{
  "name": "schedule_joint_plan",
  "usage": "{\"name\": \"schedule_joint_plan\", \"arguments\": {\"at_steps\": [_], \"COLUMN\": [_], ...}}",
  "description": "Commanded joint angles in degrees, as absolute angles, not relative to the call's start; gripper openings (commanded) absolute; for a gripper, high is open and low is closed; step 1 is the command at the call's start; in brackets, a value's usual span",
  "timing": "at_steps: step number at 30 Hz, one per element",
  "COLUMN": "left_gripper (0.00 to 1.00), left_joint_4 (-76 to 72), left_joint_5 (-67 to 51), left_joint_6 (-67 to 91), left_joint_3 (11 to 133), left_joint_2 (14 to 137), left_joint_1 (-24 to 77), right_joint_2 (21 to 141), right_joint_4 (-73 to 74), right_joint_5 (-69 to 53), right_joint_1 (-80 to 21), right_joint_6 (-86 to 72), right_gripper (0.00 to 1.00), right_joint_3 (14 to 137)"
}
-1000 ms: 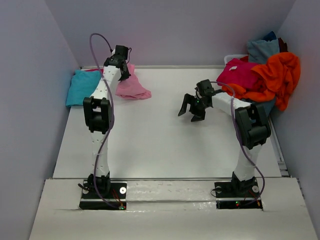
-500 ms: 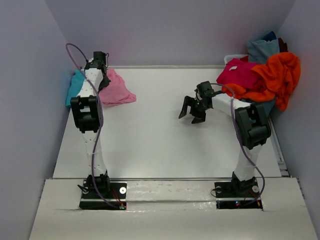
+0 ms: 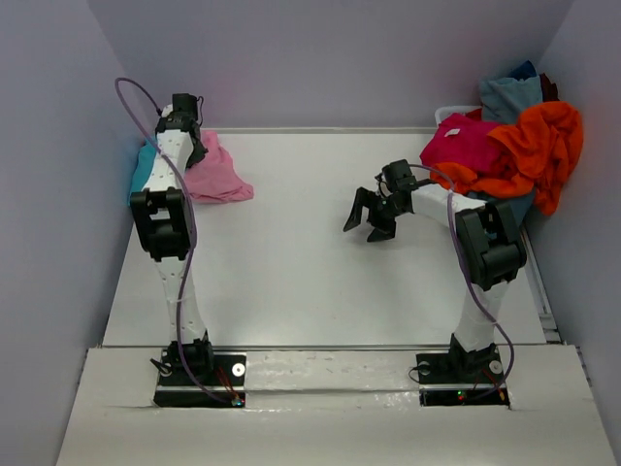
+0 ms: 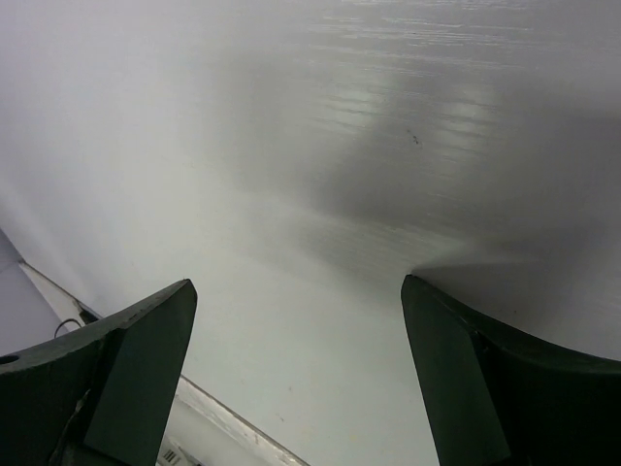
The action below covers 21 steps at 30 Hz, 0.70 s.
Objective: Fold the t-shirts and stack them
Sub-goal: Place the square-folded T-shirt at the corner of the board.
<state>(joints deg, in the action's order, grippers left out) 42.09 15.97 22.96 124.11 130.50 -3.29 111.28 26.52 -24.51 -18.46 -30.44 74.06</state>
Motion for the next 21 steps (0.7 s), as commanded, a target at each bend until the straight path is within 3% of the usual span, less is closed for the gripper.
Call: {"name": "schedule_joint_plan", "arguments": {"at_steps": [1, 21], "left_gripper": [0.06, 0.05], "left_joint_4": [39.5, 40.6], "left_joint_5": [19.9, 24.3], "left_joint_6": [22.2, 24.7], "left_joint_3": [126.8, 131.1], "left_joint_2": [123.2, 121.2], "left_joint_1": [-3.9, -8.9], "right_joint_2": [112.4, 113.4], "right_joint_4": [25.9, 24.4], "right_joint_5": [-22.9, -23.6], "right_joint_1": [-19.0, -19.0], "right_joint_6": [-29.7, -29.8], "right_gripper": [0.93, 0.93], "right_joint_3": [71.0, 68.9]}}
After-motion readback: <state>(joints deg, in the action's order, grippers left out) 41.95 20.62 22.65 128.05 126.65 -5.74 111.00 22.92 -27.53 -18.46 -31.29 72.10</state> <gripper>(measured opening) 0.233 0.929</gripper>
